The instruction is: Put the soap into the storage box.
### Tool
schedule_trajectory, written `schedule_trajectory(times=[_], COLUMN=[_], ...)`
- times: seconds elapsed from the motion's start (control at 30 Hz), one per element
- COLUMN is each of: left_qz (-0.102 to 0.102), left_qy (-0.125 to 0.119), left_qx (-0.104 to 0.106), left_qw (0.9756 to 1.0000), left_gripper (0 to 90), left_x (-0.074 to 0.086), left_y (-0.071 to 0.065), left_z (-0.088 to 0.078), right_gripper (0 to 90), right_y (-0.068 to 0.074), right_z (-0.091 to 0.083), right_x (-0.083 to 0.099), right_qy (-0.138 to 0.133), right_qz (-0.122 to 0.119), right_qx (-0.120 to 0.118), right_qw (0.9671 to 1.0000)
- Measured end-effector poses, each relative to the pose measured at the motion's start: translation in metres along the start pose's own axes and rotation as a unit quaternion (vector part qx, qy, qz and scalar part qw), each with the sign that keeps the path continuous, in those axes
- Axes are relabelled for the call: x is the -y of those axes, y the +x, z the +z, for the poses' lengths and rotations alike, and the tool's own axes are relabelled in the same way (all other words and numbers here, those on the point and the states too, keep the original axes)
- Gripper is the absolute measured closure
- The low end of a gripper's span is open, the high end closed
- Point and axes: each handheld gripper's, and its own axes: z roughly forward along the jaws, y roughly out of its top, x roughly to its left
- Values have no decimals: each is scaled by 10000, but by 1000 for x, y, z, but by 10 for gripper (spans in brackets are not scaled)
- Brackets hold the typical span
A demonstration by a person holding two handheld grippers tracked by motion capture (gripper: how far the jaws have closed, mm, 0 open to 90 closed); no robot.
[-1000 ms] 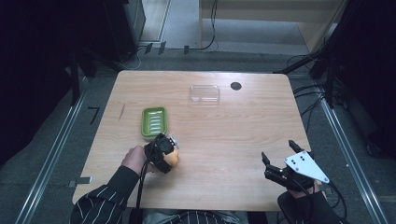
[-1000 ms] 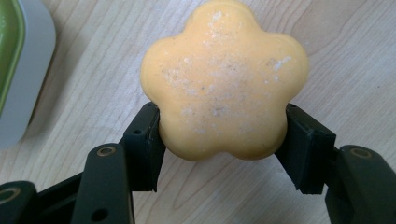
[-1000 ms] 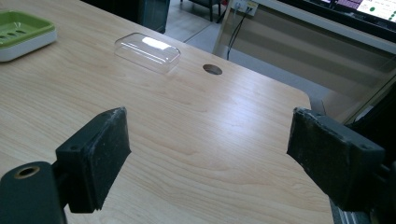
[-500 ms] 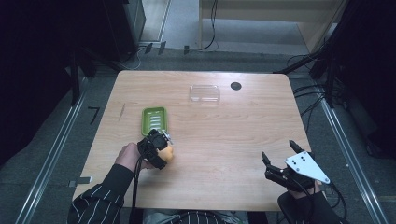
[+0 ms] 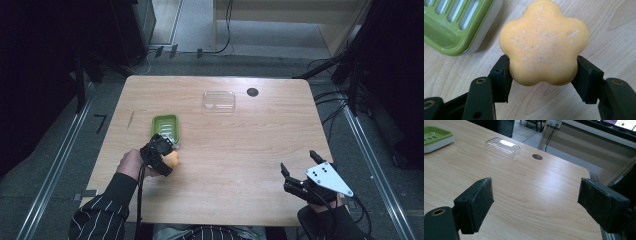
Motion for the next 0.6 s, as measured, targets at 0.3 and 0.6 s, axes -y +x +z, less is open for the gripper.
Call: schedule_trajectory(times=[0.3,0.6], left_qz=[-101,-202], left_qy=[-59,-132], left_qx=[-41,-43], left_qw=[9999,9997], left_gripper=[395,395], left_x=[1,-2], left_y=[8,17], left_z=[-4,-10], right_gripper=[134,134], right_y=[1,0], right_z=[0,0], right_x=[0,0], right_qy=[10,1], right_qz=[-7,-10], right_qx=[-17,-14], right_qw=[10000,10000])
